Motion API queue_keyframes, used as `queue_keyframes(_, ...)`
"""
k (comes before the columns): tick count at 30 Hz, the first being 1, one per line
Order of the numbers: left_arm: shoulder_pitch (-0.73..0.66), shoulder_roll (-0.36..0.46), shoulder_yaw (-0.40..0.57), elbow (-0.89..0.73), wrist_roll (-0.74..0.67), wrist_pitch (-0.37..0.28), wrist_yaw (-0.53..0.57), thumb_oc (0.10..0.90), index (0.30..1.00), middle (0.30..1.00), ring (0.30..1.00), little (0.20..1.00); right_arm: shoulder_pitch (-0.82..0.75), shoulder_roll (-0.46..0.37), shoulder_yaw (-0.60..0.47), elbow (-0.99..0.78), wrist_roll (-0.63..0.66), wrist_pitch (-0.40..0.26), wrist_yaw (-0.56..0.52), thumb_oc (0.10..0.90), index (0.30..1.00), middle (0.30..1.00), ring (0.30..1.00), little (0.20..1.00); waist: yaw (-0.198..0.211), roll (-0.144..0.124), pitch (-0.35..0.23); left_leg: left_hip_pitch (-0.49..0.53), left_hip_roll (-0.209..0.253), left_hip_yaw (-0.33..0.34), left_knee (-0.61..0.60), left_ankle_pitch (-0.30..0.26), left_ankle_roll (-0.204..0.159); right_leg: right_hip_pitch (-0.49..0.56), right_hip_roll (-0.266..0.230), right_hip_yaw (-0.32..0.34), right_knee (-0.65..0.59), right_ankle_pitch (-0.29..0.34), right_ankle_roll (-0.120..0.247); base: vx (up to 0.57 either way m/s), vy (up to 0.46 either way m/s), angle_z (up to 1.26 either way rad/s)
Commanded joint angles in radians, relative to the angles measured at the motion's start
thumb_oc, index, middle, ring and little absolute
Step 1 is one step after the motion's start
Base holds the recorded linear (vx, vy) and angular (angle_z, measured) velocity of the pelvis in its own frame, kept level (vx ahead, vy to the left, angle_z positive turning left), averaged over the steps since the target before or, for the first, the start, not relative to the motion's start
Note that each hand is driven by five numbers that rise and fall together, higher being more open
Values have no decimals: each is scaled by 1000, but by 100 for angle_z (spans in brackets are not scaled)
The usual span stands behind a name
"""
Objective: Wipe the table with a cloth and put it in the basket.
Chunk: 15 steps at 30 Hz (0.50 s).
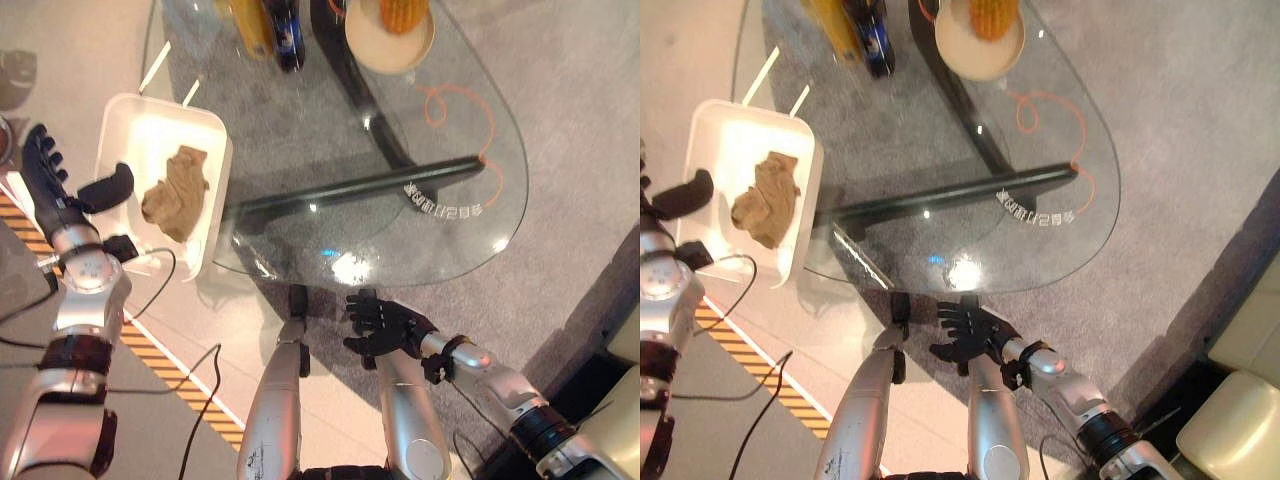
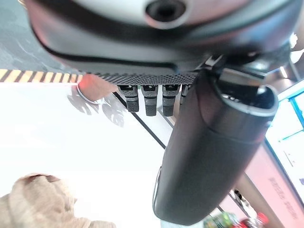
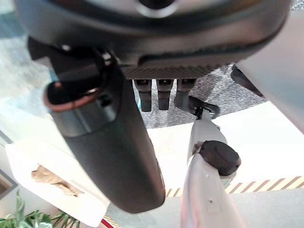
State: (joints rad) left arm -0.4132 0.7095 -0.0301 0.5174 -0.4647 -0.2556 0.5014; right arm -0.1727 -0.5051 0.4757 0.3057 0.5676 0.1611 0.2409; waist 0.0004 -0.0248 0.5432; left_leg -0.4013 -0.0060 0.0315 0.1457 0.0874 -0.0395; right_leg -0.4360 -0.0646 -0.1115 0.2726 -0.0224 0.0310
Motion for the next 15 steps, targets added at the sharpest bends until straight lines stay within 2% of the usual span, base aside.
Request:
queue_keyframes(1, 25, -13, 71, -136, 87, -103, -70, 800, 900, 900, 900, 900, 83, 34, -40, -32, -23, -74, 47, 800, 900, 900, 900, 900, 11, 18, -66, 76, -80, -23, 22, -101, 4, 97, 10, -29, -39, -54, 32, -14, -207, 14)
queue_keyframes(4, 87, -48, 61, -202, 79, -99, -146, 800, 900, 900, 900, 900, 109, 55, -61, 3, -28, -84, 60, 800, 900, 900, 900, 900, 16, 14, -100, 115, -74, -32, -2, -99, -1, 149, 10, -38, -57, -65, 27, -11, -151, 6)
queue_keyframes(7, 177, -98, 32, -229, 13, -57, -238, 800, 900, 900, 900, 900, 142, 79, -82, 48, -47, -93, 60, 800, 900, 900, 900, 900, 19, 14, -144, 169, -63, -44, -28, -99, -10, 221, 15, -51, -86, -75, 22, 1, -146, 1)
queue_keyframes(9, 186, -105, 28, -230, 10, -52, -244, 800, 900, 900, 900, 900, 145, 81, -84, 51, -49, -92, 58, 800, 900, 900, 900, 900, 19, 14, -147, 174, -62, -45, -31, -99, -11, 229, 16, -53, -89, -75, 21, 13, -116, 1)
queue_keyframes(10, 266, -170, 2, -205, -59, 18, -315, 800, 900, 900, 900, 900, 170, 99, -112, 87, -55, -85, 37, 800, 900, 900, 900, 900, 19, 14, -181, 218, -56, -53, -51, -97, -18, 285, 19, -60, -120, -73, 20, 24, -160, 4)
queue_keyframes(13, 318, -214, -18, -174, -64, 68, -361, 800, 900, 900, 900, 900, 184, 112, -132, 108, -59, -74, 12, 800, 900, 900, 900, 900, 19, 13, -201, 241, -53, -58, -60, -94, -20, 313, 21, -62, -135, -68, 19, 19, -102, 6)
queue_keyframes(15, 390, -279, -52, -118, -46, 97, -425, 800, 900, 900, 900, 900, 204, 127, -159, 148, -63, -60, -13, 800, 900, 900, 900, 900, 20, 10, -229, 268, -47, -59, -70, -92, -21, 348, 21, -61, -158, -57, 18, 26, -111, 0)
